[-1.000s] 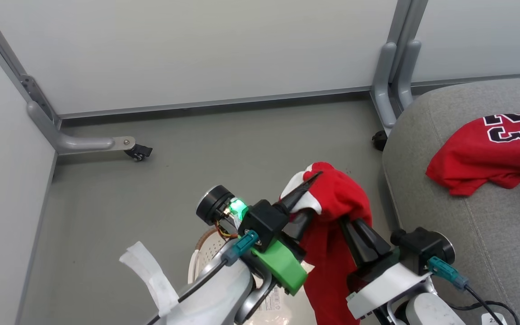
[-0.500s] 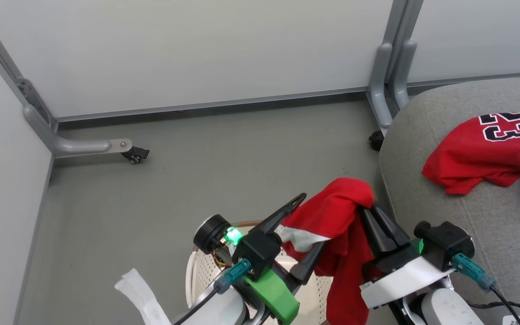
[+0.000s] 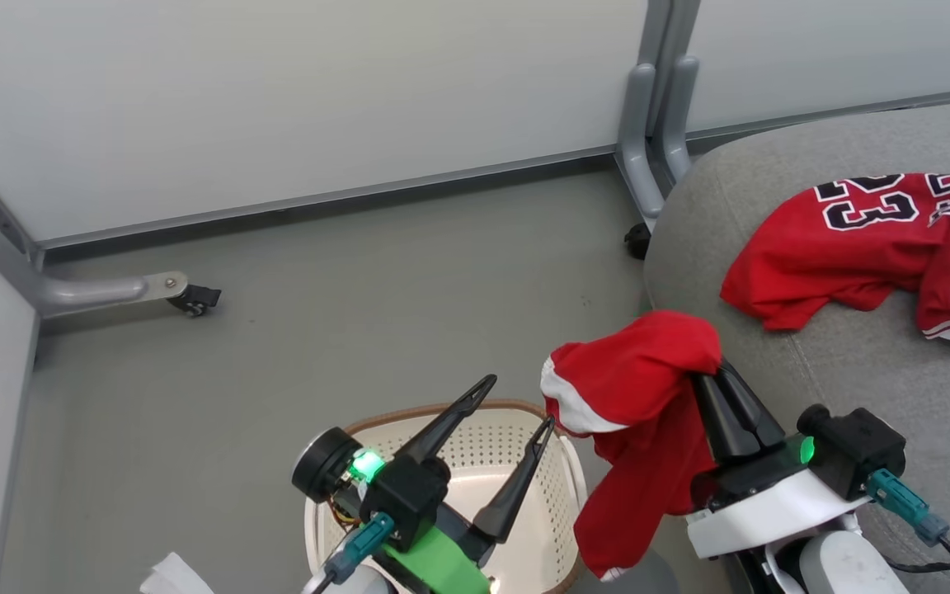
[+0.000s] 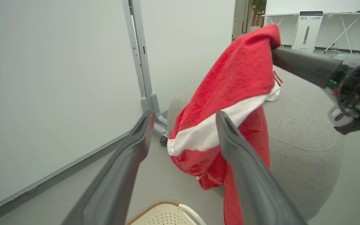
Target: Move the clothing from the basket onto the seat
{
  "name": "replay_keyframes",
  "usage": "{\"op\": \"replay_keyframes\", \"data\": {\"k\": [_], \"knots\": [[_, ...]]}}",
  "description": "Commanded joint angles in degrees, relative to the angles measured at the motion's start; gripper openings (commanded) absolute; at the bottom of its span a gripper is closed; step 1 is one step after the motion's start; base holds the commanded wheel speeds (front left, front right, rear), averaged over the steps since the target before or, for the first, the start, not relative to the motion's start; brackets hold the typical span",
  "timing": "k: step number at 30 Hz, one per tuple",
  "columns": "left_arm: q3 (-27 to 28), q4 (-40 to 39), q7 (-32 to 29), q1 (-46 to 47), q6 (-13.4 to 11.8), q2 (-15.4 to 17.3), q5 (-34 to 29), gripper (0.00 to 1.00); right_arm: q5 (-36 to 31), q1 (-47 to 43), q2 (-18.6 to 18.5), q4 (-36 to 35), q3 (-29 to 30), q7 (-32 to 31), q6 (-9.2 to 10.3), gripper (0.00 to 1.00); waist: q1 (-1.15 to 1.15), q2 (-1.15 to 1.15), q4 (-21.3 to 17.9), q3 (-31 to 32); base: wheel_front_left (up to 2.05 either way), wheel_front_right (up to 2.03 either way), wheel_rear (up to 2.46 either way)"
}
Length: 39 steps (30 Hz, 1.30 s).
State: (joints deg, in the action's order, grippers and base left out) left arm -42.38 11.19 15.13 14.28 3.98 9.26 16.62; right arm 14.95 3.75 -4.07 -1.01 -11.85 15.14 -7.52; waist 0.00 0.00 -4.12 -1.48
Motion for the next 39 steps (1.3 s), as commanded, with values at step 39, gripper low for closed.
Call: {"op": "replay_keyframes", "data": {"k": [39], "knots": [[-3.2,-0.4,0.0,5.5,3.5,5.0,-2.2,1.00,2.2,-2.8,1.2,-15.1,13.2,0.0,0.06,0.00,0.00,0.00,-28.5,-15.7,0.00,0.00,0.00]]}}
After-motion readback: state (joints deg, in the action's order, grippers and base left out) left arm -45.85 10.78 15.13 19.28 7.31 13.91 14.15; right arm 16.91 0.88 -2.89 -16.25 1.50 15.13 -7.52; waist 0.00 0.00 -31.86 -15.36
